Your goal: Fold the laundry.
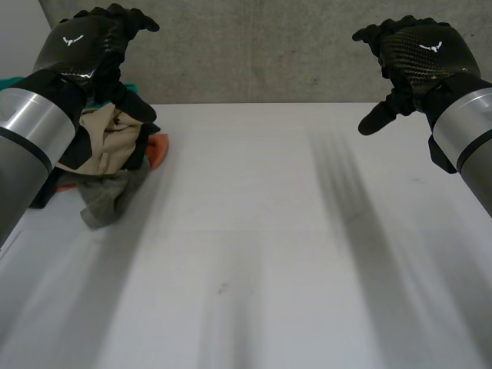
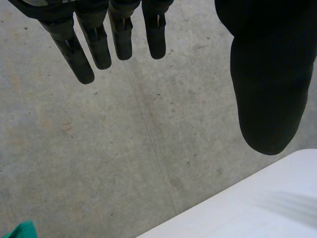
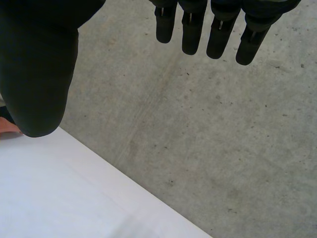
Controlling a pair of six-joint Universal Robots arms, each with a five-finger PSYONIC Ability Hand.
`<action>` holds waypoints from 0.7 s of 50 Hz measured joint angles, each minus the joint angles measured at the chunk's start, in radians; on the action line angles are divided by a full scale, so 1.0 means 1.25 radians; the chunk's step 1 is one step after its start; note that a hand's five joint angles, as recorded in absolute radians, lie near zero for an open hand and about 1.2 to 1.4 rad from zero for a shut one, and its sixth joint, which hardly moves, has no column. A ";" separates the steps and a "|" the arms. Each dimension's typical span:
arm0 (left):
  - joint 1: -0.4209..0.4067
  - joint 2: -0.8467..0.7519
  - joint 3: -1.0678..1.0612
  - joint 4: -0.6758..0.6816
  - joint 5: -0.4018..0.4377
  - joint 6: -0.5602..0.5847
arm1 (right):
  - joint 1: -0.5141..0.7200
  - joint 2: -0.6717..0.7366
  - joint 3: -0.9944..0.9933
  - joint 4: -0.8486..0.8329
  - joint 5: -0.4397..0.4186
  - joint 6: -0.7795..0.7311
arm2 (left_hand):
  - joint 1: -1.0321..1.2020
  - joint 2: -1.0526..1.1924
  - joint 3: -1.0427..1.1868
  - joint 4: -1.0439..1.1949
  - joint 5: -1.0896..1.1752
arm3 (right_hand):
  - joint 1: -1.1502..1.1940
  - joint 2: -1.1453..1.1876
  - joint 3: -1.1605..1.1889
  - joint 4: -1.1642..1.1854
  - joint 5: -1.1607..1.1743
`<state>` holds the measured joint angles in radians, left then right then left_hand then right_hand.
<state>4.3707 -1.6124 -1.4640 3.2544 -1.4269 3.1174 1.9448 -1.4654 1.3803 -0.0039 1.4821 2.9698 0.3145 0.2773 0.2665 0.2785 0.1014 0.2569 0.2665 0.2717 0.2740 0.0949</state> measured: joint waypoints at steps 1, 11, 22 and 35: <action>0.001 0.000 0.000 0.000 0.000 0.000 | 0.000 0.000 0.000 0.000 0.000 0.000 | 0.000 -0.010 -0.010 -0.008 -0.006 | -0.006 -0.006 -0.006 -0.008 -0.008; 0.047 0.004 0.001 0.001 -0.002 -0.001 | -0.001 -0.001 0.004 0.000 0.000 0.000 | 0.000 -0.055 -0.046 -0.061 -0.043 | -0.025 -0.043 -0.050 -0.054 -0.043; 0.121 -0.073 0.079 0.013 -0.007 0.038 | -0.001 0.000 0.008 0.001 -0.002 -0.002 | 0.000 -0.055 -0.046 -0.061 -0.043 | -0.025 -0.043 -0.050 -0.054 -0.043; 0.257 -0.477 0.407 0.057 -0.091 0.446 | 0.000 0.000 0.015 0.004 -0.012 -0.007 | 0.000 -0.055 -0.046 -0.061 -0.043 | -0.025 -0.043 -0.050 -0.054 -0.043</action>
<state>4.6920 -2.2089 -0.9546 3.3254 -1.5405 3.6755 1.9451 -1.4649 1.3985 0.0005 1.4665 2.9605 0.3145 0.2086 0.2095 0.2024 0.0481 0.2252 0.2123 0.2097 0.2066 0.0418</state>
